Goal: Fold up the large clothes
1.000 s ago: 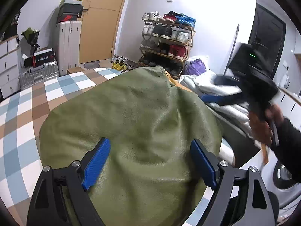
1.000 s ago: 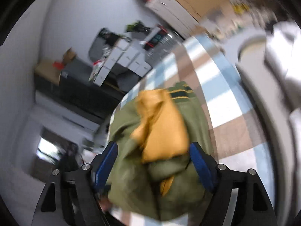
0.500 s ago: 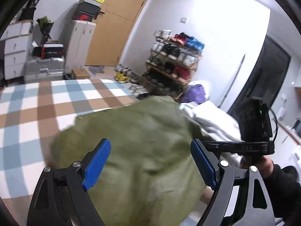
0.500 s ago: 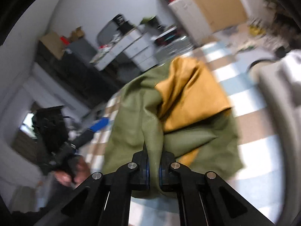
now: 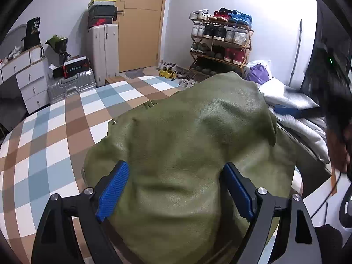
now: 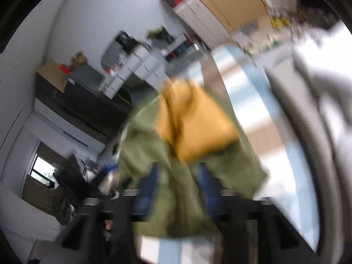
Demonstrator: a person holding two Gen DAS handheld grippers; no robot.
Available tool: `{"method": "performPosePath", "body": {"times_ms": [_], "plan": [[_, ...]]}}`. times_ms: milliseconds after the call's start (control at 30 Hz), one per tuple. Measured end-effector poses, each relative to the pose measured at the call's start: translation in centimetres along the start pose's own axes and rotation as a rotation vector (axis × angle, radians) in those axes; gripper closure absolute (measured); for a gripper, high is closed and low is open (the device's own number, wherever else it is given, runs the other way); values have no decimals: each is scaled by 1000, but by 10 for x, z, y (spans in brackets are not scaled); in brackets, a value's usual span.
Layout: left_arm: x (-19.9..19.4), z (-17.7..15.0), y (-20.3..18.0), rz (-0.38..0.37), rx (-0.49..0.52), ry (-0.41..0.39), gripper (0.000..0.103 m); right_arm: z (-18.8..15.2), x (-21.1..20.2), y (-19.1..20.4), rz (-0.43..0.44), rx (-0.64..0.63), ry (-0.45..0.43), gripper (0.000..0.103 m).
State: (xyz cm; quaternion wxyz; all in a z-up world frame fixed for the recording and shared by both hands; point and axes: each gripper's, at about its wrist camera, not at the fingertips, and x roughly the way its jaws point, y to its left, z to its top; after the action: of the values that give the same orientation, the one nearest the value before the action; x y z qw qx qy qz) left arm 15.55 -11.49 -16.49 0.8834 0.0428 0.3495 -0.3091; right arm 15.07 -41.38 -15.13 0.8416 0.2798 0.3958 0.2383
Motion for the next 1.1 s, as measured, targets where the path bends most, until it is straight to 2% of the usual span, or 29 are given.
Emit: {"method": "performPosePath", "body": {"times_ms": [33, 100, 233, 333, 367, 400, 433, 567, 700, 767, 867, 933, 1100], "plan": [[0, -1, 0, 3, 9, -1, 20, 15, 0, 8, -19, -6, -24, 17], [-2, -2, -2, 7, 19, -7, 20, 37, 11, 18, -2, -13, 3, 15], [-3, -2, -4, 18, 35, -8, 20, 67, 70, 20, 10, 82, 199, 15], [-4, -3, 0, 28, 24, -7, 20, 78, 99, 31, -97, 58, 242, 18], [-6, -3, 6, 22, 4, -9, 20, 81, 107, 36, -116, 30, 252, 30], [-6, -3, 10, 14, -7, -5, 20, 84, 112, 46, -130, -27, 250, 55], [-7, -3, 14, 4, -14, -2, 20, 85, 113, 51, -115, -53, 251, 62], [-13, -4, 24, -16, -34, -15, 20, 85, 108, 68, -28, -94, 254, 78], [-18, -3, 28, -29, -48, -23, 20, 91, 101, 92, 119, -138, 194, 90], [-11, -5, 28, -26, -51, 6, 20, 98, 110, 79, 126, -102, 178, 90], [-7, -5, 26, -30, -54, 3, 20, 98, 140, 14, 19, 70, 215, 91], [-9, -2, 24, -37, -55, -3, 20, 89, 146, -29, 28, 184, 227, 91], [-5, -1, 15, -11, -32, 2, 20, 72, 123, -62, 73, 187, 204, 91]]}}
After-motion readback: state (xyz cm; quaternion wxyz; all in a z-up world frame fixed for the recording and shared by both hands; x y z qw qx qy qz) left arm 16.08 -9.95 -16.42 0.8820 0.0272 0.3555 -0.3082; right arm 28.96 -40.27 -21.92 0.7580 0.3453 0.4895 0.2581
